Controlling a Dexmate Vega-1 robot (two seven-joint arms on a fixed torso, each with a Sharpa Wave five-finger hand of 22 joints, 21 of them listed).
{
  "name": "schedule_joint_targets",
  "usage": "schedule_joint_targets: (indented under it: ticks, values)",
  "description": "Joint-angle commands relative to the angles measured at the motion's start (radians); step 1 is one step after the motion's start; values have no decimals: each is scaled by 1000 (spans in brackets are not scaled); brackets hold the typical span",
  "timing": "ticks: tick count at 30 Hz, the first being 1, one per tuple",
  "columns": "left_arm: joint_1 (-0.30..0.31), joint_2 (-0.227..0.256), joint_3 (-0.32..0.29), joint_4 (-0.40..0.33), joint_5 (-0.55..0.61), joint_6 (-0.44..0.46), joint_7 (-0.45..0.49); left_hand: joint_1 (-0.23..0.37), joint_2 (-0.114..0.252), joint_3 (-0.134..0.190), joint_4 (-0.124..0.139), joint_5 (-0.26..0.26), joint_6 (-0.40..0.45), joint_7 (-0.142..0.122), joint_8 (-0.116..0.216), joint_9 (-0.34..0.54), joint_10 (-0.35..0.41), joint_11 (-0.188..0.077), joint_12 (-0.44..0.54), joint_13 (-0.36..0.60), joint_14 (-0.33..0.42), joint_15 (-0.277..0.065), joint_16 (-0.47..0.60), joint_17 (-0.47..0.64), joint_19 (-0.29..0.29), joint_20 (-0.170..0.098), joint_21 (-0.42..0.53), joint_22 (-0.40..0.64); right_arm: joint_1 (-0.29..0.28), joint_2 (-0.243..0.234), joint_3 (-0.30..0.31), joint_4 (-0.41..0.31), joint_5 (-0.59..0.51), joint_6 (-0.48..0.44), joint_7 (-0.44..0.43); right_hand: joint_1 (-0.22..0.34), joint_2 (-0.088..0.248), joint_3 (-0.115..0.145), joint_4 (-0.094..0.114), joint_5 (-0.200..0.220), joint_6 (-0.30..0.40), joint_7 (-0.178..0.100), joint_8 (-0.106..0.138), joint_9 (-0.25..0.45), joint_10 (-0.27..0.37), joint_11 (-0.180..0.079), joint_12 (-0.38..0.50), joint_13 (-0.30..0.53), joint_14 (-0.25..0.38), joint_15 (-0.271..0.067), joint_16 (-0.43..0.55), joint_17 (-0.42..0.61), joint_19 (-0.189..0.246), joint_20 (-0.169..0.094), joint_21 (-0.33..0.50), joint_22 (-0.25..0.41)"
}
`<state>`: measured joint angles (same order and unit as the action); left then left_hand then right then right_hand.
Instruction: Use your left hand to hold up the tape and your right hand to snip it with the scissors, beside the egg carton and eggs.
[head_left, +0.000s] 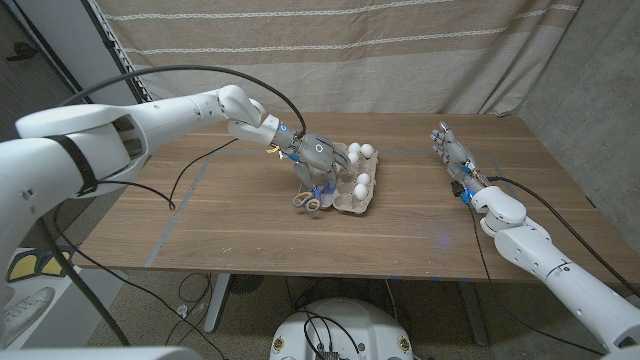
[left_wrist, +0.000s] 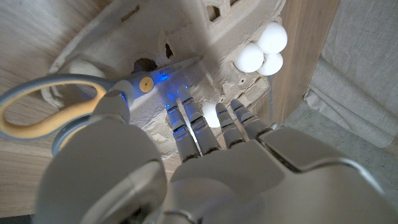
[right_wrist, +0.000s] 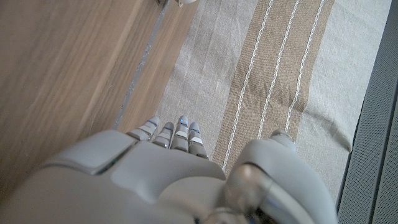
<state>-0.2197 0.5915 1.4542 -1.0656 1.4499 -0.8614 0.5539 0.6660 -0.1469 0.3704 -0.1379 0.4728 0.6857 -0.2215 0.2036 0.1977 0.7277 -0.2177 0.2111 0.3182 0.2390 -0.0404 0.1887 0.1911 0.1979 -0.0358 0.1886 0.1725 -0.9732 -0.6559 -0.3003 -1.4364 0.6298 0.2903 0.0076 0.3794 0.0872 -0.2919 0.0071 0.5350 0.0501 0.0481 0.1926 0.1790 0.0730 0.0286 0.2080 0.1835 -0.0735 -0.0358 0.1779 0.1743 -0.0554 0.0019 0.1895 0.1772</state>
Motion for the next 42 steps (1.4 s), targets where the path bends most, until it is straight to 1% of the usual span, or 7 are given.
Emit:
schedule_joint_targets:
  ticks: [1,19,20,30,35,36,42]
  values:
    - [-5,-4,4,7,-4,-8,-6,-15,-6,-10,0,6,-19,1,0,5,-28,2,-6,-6,-20,-174,-2,-1,-6,-131,3,2,1,2,-2,-1,-1,-4,-4,-2,10,1,-5,-5,7,-3,3,5,0,-1,6,2,-7,-8,3,3,-7,0,6,3]
    - [-18,-22,15,37,1,7,-7,-39,-15,-30,0,13,-66,1,-10,4,-85,3,-20,-23,-44,-173,-3,-3,-13,-118,2,2,1,2,-5,-4,-3,-8,-5,-1,12,2,-6,-5,6,-3,2,5,0,-1,6,2,-7,-7,4,3,-9,0,6,3]
    - [-18,-24,16,43,0,7,3,-13,0,-20,-12,21,-77,2,-7,5,-96,3,-17,-32,-46,-172,0,-4,-12,-117,3,1,1,2,-5,-3,-3,-6,-4,-1,13,2,-6,-5,7,-2,2,5,0,-1,6,2,-8,-7,3,3,-9,0,6,3]
    - [-19,-18,33,33,13,22,28,7,2,-15,-19,26,-71,0,0,5,-92,2,-12,-38,-42,-175,3,-4,2,-125,7,0,-7,0,-2,-12,-3,-9,-11,1,15,4,-7,-5,7,-2,2,5,0,-1,6,2,-8,-7,4,3,-10,1,6,3]
    - [-19,-15,39,26,20,24,35,22,-6,-16,-26,26,-81,0,-2,5,-93,2,-11,-42,-43,-175,2,-5,3,-126,6,0,-11,-1,-1,-17,-4,-11,-17,1,16,4,-7,-5,7,-2,2,5,-1,-2,6,2,-8,-7,4,3,-9,1,6,3]
    - [-20,-16,41,29,18,21,35,42,-18,-20,-33,26,-105,0,-8,4,-105,2,-14,-49,-44,-174,1,-6,4,-127,4,-1,-11,-2,0,-17,-3,-11,-16,2,16,4,-7,-5,7,-3,2,5,-1,-2,6,2,-8,-7,3,3,-9,1,6,3]
    - [-25,-21,53,32,31,23,29,53,-25,-29,-30,27,-141,0,-14,3,-122,2,-17,-57,-49,-173,-1,-6,0,-124,2,0,-12,-2,0,-17,-4,-10,-19,3,17,5,-7,-6,6,-3,1,5,-1,-2,6,2,-8,-8,3,3,-10,2,6,3]
